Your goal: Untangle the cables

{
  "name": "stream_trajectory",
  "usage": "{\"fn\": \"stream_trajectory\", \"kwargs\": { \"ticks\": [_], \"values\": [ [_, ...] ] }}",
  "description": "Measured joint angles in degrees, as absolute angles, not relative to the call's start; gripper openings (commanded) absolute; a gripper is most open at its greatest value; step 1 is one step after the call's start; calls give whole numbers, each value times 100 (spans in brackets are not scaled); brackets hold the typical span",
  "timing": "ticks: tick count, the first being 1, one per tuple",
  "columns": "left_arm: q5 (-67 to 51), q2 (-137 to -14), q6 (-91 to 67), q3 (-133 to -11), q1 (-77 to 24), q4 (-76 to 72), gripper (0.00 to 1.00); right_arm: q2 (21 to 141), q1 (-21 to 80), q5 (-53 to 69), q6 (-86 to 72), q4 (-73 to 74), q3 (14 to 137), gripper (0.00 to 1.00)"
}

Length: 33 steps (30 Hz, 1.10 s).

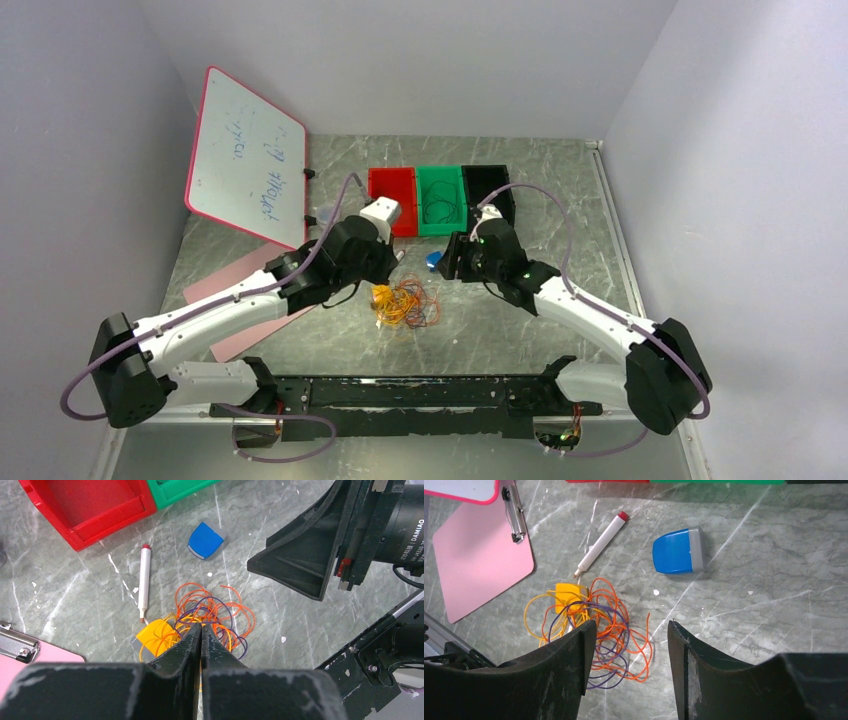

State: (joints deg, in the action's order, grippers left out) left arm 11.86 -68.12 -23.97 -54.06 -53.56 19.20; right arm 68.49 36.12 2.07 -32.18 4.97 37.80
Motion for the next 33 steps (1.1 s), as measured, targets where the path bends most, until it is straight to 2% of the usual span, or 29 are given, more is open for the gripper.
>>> {"fn": "stream_trajectory", "kwargs": {
  "ticks": [13, 23, 24, 28, 33],
  "values": [
    [1232, -6543, -2265, -5627, -5365, 1911, 7, 6517, 3614, -80, -3186, 495, 3745, 59],
    [1243, -6410, -2093, -5811, -5374, 1970, 7, 5876, 3612, -788, -3238, 447, 3487, 64],
    [1238, -6425, -2053, -5911, -5374, 2016, 7, 5793, 3612, -884, -3234, 405, 3457, 65],
    [1162, -6521, -1935, -6243, -5374, 2106, 7, 5542, 3612, -1175, -3210, 283, 3339, 81],
    [1020, -6615, -1850, -6477, -5384, 2274, 7, 5542, 3612, -1271, -3048, 454, 3395, 83]
  ]
}}
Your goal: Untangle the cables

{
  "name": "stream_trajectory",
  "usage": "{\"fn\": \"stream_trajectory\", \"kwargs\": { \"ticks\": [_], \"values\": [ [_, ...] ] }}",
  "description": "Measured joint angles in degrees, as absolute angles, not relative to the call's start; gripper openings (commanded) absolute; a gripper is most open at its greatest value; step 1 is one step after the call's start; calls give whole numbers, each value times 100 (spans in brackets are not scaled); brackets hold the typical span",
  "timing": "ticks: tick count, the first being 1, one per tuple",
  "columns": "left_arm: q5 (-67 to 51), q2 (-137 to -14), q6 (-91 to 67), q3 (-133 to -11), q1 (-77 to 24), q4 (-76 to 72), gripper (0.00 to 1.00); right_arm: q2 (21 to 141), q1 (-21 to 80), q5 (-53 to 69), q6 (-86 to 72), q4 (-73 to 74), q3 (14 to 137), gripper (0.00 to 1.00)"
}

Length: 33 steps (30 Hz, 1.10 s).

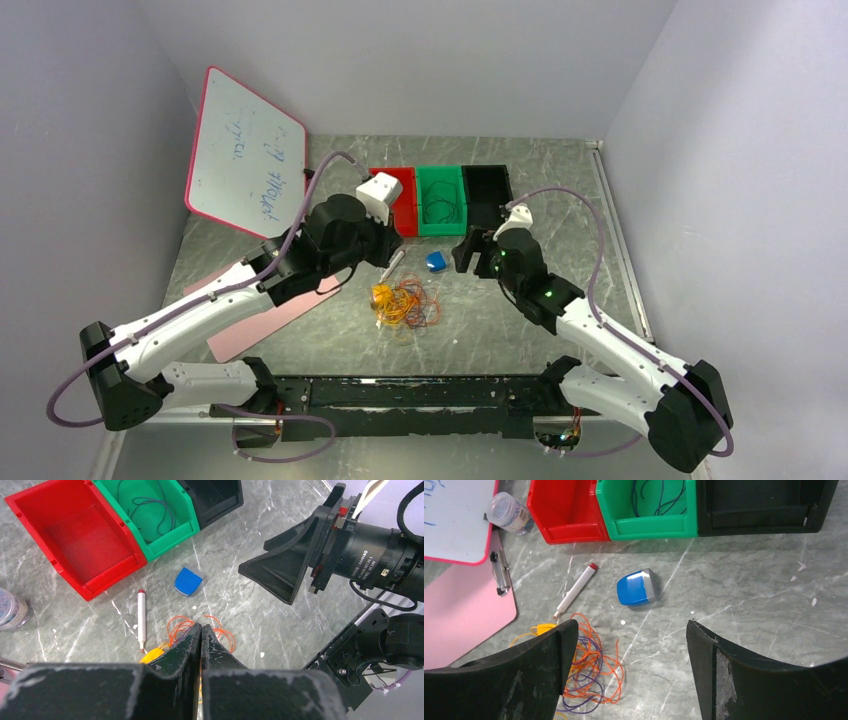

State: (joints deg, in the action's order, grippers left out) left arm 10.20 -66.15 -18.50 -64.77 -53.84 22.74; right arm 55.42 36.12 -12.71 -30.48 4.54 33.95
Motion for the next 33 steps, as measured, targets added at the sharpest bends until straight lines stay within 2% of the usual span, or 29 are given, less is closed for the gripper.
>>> {"fn": "stream_trajectory", "kwargs": {
  "ticks": [8, 22, 33],
  "values": [
    [978, -6814, -1774, -6709, -5669, 2543, 7, 5295, 3612, -847, -2700, 360, 3345, 83],
    [939, -6626, -1516, -6698, -5828, 2488, 7, 5041, 3612, 1111, -2248, -788, 2790, 83],
    [952, -6357, -1389, -6619, -5828, 2386, 7, 5474, 4047, 1105, -2526, -1922, 2379, 83]
  ]
}}
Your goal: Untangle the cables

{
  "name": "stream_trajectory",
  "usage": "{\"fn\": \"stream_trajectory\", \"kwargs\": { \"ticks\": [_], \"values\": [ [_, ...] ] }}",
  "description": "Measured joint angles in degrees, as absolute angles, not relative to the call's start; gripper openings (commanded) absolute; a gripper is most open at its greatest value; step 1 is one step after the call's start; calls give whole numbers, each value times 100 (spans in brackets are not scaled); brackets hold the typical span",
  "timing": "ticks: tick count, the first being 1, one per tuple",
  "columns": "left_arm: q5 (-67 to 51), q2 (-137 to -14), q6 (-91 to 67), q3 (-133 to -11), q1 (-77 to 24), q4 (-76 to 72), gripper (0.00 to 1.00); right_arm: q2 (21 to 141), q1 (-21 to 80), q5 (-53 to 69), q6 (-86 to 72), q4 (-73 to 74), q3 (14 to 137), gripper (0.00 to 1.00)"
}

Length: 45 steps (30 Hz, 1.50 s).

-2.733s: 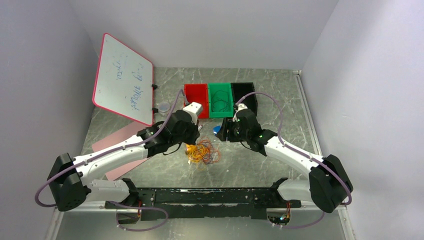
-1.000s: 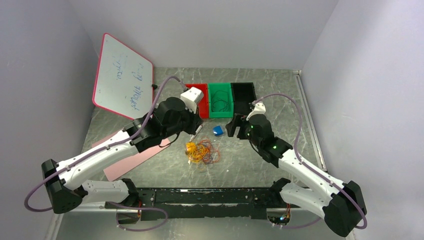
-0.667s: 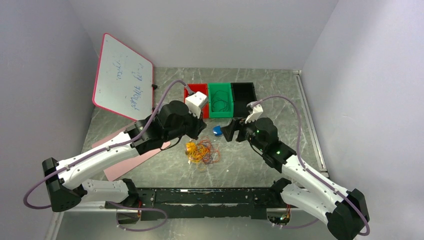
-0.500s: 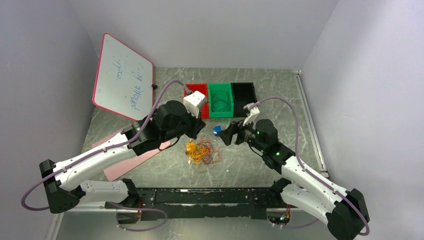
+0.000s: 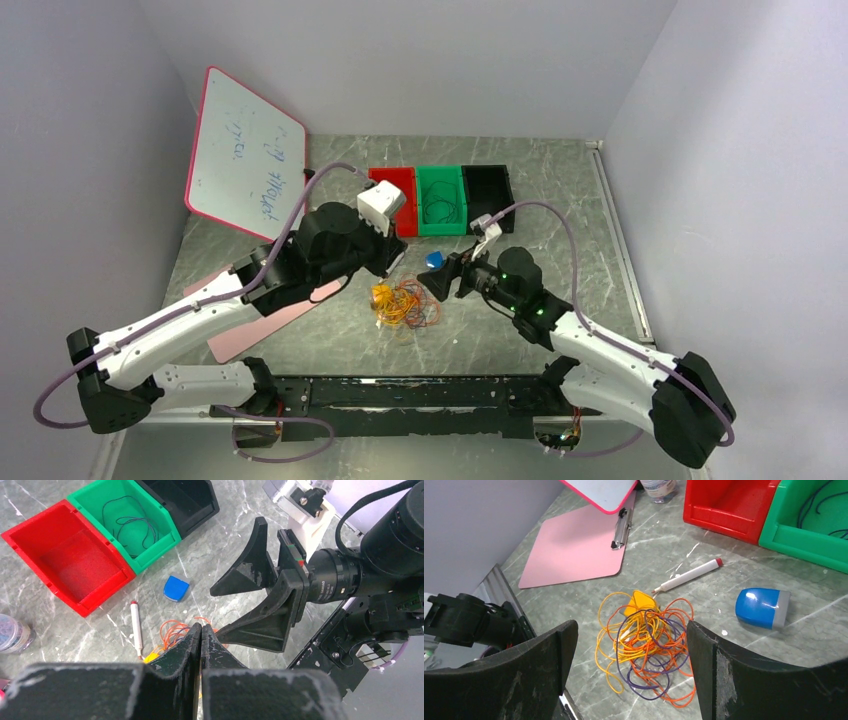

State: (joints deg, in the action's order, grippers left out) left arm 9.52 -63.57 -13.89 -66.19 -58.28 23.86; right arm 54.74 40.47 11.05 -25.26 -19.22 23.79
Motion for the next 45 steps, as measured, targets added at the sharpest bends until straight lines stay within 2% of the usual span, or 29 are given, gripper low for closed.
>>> {"fn": "stream_trajectory", "kwargs": {
  "ticks": [4, 8, 13, 23, 34, 41, 43, 45],
  "values": [
    [1120, -6324, -1417, -6613, -5830, 2383, 8, 5686, 4165, 972, -2517, -2008, 2434, 81],
    [1564, -6296, -1767, -6412, -5833, 2399, 21, 6060, 4204, 786, -2475, -1566, 2869, 77],
    [2134, -6278, -2628, -5913, -5826, 2755, 43, 6497, 4283, 567, -2464, -803, 3439, 69],
    [2285, -6333, -4663, -4895, -5487, 3634, 58, 6845, 4324, 366, -2799, -325, 3433, 66],
    [1369, -6884, -5188, -4123, -4720, 2731, 51, 6860, 4344, 252, -2849, -196, 3426, 66],
    [1105, -7325, -5127, -4108, -4639, 2200, 37, 6816, 4348, 204, -2891, -178, 3400, 66],
    [1072, -7422, -5116, -4080, -4619, 2115, 31, 6796, 4348, 198, -2902, -176, 3395, 66],
    [1039, -7520, -5103, -4045, -4606, 2069, 19, 6788, 4348, 193, -2915, -178, 3395, 66]
  ]
}}
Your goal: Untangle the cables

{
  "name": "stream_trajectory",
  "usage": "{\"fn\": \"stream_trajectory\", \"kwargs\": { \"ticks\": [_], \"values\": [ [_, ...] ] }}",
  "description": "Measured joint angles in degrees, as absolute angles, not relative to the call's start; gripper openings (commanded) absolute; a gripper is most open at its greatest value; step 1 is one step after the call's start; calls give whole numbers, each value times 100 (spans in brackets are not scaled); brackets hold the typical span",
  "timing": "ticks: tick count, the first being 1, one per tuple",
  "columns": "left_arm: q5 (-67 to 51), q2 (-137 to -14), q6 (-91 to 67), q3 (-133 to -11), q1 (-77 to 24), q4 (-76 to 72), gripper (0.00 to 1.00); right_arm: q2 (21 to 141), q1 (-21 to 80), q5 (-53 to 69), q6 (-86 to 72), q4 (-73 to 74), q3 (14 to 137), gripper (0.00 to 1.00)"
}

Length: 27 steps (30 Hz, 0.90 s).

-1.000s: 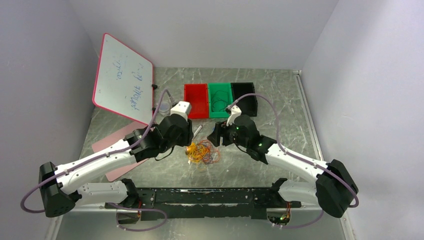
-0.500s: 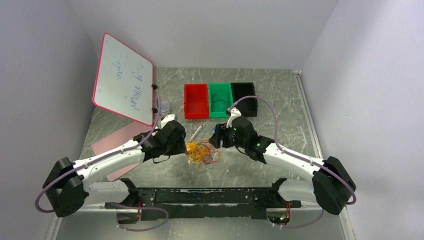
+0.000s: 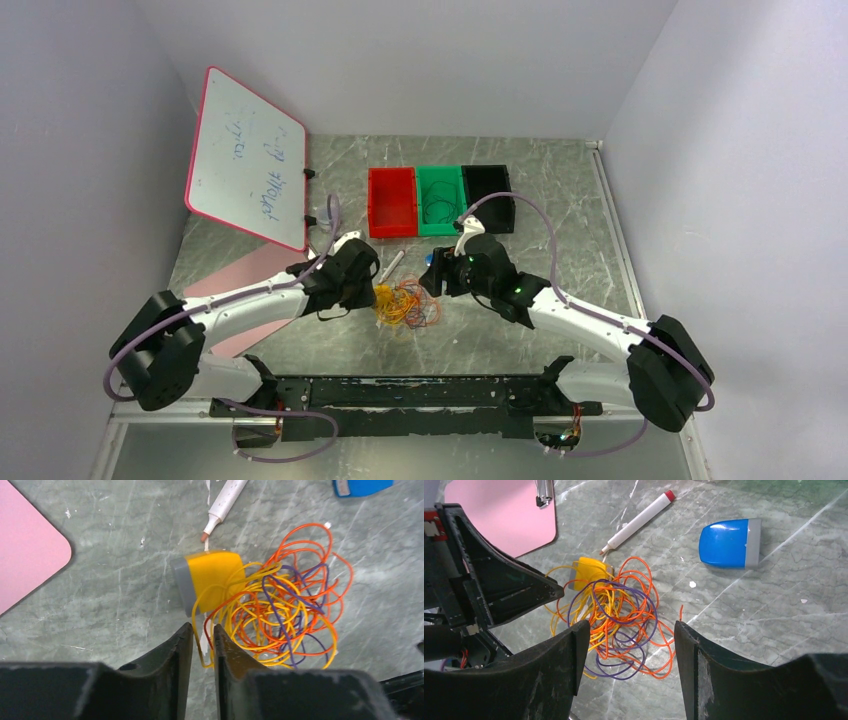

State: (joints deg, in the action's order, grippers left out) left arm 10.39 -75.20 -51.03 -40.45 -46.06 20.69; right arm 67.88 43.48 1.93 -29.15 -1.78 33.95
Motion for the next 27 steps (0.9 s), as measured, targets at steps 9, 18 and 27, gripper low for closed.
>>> {"fn": "stream_trajectory", "kwargs": {
  "ticks": [9, 18, 27],
  "values": [
    [1066, -7408, -4906, -4025, -4600, 2158, 7, 6770, 4348, 169, -2923, -187, 3380, 66],
    [1166, -6733, -3861, -4770, -4628, 2388, 7, 6523, 4351, 36, -2939, -242, 3273, 67],
    [1356, -6600, -3079, -5500, -5319, 2733, 7, 6160, 4353, -121, -2939, -373, 3068, 70]
  ]
}}
